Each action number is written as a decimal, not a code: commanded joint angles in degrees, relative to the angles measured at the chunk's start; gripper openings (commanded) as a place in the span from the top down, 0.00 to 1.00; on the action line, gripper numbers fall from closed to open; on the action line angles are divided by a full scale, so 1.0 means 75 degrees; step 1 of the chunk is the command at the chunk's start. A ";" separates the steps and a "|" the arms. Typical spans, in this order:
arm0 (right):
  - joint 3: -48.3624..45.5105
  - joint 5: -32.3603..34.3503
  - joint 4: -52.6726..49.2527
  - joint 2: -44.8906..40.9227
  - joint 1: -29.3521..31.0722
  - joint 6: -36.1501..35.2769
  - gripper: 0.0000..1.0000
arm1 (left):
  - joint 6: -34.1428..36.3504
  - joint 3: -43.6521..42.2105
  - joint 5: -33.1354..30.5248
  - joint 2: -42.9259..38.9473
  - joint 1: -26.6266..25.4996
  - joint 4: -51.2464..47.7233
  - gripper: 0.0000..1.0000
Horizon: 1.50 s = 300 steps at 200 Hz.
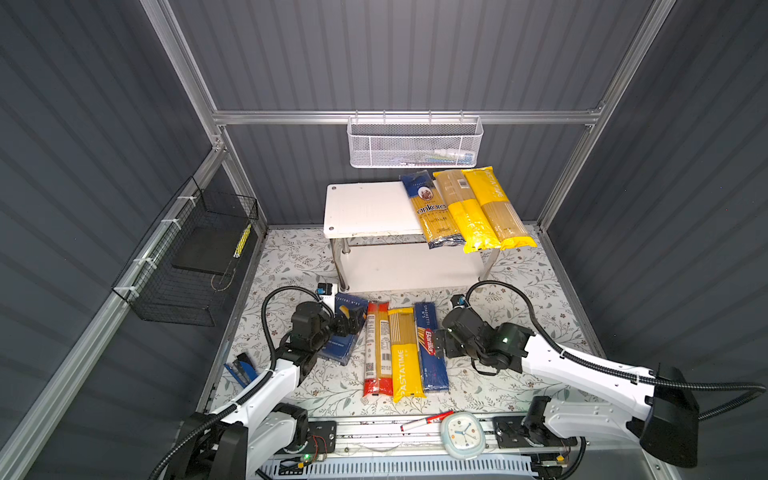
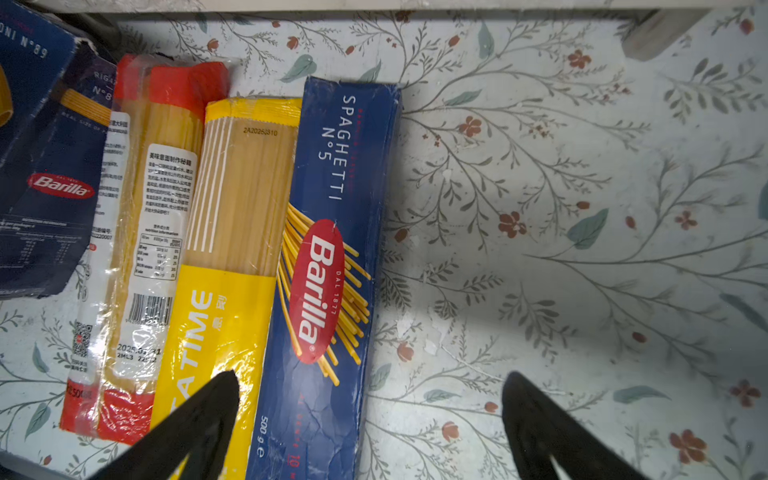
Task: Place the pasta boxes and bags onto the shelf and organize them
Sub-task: 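Move the right gripper over the blue Barilla spaghetti box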
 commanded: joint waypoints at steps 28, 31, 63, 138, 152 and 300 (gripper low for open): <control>-0.0325 -0.0021 0.0381 0.0136 0.0054 0.0571 0.01 | 0.0041 0.0133 0.0095 0.0052 -0.0014 0.0022 0.00; -0.0330 -0.0050 0.0390 0.0177 0.0055 0.0560 0.01 | 0.0041 0.0133 0.0096 0.0055 -0.0014 0.0023 0.00; -0.0252 -0.0268 0.0630 0.0695 0.0054 0.0547 0.01 | 0.0046 0.0139 0.0096 0.0058 -0.0014 0.0023 0.00; 0.0615 -0.0322 0.0414 0.2236 0.0421 0.0360 0.01 | 0.0043 0.0145 0.0069 0.0041 -0.0014 0.0005 0.00; 0.0654 -0.0371 0.0487 0.2380 0.0469 0.0348 0.01 | 0.0041 0.0139 0.0074 0.0024 -0.0014 0.0000 0.00; 0.0098 -0.0463 0.0386 0.2340 0.0305 0.0547 0.01 | 0.0042 0.0133 0.0079 -0.0096 -0.0014 -0.0049 0.00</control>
